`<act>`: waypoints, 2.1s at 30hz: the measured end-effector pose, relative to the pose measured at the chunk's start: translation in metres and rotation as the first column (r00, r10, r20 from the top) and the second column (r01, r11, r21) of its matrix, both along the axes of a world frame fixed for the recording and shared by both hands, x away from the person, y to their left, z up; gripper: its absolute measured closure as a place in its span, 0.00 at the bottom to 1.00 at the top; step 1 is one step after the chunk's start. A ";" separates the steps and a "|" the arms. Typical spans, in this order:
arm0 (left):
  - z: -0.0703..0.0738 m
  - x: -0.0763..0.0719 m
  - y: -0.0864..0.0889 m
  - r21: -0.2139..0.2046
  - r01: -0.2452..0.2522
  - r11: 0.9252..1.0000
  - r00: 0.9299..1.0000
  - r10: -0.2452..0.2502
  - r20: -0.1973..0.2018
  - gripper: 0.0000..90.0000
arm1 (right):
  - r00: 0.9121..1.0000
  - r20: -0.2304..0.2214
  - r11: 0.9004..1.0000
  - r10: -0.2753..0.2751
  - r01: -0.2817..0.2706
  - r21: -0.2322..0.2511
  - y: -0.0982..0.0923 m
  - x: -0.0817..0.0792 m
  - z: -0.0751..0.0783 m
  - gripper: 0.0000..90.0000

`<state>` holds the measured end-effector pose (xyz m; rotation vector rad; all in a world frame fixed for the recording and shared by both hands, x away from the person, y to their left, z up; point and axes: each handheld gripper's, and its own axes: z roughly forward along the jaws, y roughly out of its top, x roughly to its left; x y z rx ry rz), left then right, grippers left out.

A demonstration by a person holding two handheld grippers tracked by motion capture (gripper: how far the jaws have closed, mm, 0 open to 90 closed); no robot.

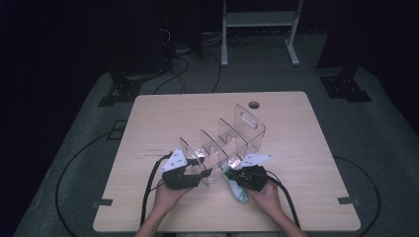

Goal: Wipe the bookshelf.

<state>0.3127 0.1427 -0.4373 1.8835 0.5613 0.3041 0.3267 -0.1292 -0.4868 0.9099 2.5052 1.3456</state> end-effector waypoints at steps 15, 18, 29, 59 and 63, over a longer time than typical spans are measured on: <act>0.000 0.000 0.000 0.002 0.002 1.000 1.000 -0.002 -0.004 0.52 | 0.982 0.112 0.982 -0.151 0.136 0.134 -0.056 0.004 0.056 0.91; 0.001 0.000 0.000 0.004 0.003 1.000 1.000 -0.003 -0.007 0.52 | 0.978 0.117 0.979 -0.173 0.158 0.128 -0.062 0.012 0.058 0.91; 0.001 0.000 -0.001 0.006 0.002 1.000 1.000 -0.002 -0.010 0.52 | 0.983 -0.037 0.984 -0.180 0.180 0.002 -0.053 0.036 -0.010 0.91; 0.002 -0.017 0.007 0.020 0.033 0.999 0.999 -0.032 -0.013 0.52 | 0.979 0.168 0.989 -0.118 0.101 0.111 -0.049 0.012 0.090 0.91; 0.002 -0.016 0.008 0.023 0.042 0.999 0.999 -0.042 -0.011 0.52 | 0.980 0.156 0.988 -0.121 0.104 0.111 -0.045 0.030 0.098 0.92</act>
